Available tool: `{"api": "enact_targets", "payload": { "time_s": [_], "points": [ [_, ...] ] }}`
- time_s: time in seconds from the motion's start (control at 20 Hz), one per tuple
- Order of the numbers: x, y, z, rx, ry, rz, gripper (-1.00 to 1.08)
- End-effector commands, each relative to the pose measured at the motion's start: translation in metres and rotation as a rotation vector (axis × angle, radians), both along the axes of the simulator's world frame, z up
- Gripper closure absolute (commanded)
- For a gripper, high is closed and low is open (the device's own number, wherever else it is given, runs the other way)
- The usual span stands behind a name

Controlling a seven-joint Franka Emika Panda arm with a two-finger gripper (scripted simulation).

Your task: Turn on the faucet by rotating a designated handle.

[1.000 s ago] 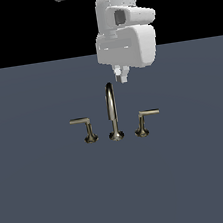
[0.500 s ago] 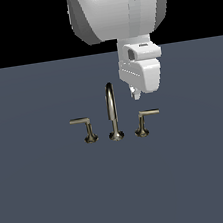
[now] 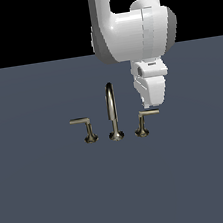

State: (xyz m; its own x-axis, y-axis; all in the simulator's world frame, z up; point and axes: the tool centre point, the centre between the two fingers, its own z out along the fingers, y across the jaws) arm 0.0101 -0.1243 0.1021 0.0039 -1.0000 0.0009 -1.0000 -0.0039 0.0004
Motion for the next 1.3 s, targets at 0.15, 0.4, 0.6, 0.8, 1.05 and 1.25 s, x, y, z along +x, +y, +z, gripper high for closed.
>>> {"api": "enact_targets", "payload": {
  "time_s": [0.15,0.4,0.6,0.8,1.05,1.25],
  "points": [
    [0.004,-0.01,-0.011,-0.001,0.0,-0.048,1.08],
    [0.004,-0.01,-0.011,0.0,0.0,-0.051,1.08],
    [-0.006,-0.015,-0.011,0.0,0.0,-0.05,1.08],
    [-0.02,-0.022,-0.011,0.0,0.0,-0.051,1.08],
    [-0.034,-0.028,-0.011,0.0,0.0,-0.051,1.08],
    [-0.035,-0.02,-0.011,0.001,-0.009,-0.043,1.08]
  ]
}}
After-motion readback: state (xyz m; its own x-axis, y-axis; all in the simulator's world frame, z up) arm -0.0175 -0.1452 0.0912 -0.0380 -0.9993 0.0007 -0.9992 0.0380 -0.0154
